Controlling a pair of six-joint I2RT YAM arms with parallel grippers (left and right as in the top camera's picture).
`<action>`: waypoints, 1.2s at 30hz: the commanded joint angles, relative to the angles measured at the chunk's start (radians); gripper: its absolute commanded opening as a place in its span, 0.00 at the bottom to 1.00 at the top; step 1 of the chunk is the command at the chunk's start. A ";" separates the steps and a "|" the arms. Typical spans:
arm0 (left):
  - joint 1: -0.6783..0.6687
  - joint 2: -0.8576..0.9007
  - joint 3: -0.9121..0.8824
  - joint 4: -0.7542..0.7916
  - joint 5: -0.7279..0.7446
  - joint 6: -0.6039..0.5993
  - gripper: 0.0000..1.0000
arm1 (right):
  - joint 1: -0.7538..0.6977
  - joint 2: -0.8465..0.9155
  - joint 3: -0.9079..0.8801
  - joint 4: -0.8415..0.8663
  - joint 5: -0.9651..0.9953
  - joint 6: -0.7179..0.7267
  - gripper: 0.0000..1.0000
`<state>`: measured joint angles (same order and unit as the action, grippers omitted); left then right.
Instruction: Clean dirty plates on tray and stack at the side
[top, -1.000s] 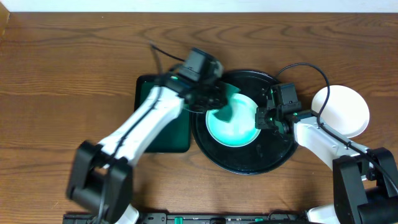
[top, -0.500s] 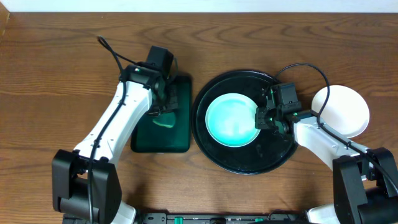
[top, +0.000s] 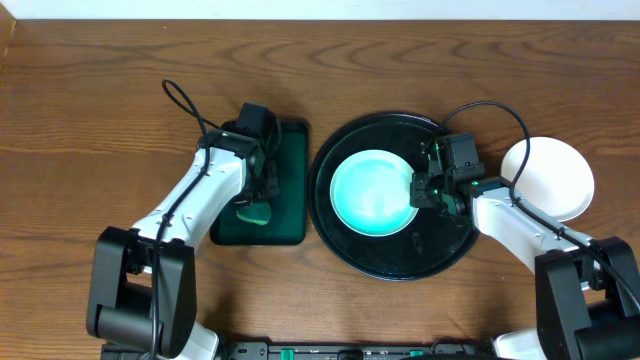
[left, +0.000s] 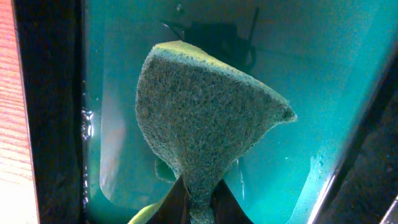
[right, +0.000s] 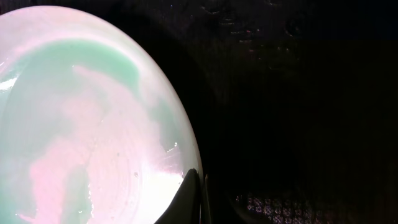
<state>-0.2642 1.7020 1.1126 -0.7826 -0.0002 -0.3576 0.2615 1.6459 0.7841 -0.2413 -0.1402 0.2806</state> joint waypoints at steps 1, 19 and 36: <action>0.004 0.010 -0.008 0.004 -0.020 0.017 0.07 | 0.015 0.010 -0.001 0.006 -0.026 -0.008 0.01; 0.131 -0.158 0.066 -0.024 -0.008 0.001 0.59 | 0.015 0.010 -0.001 0.006 -0.026 -0.008 0.02; 0.562 -0.297 0.066 -0.043 -0.008 0.002 0.79 | 0.015 0.010 -0.001 0.006 -0.026 -0.008 0.13</action>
<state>0.2695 1.4082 1.1637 -0.8177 -0.0036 -0.3550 0.2634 1.6459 0.7841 -0.2405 -0.1482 0.2768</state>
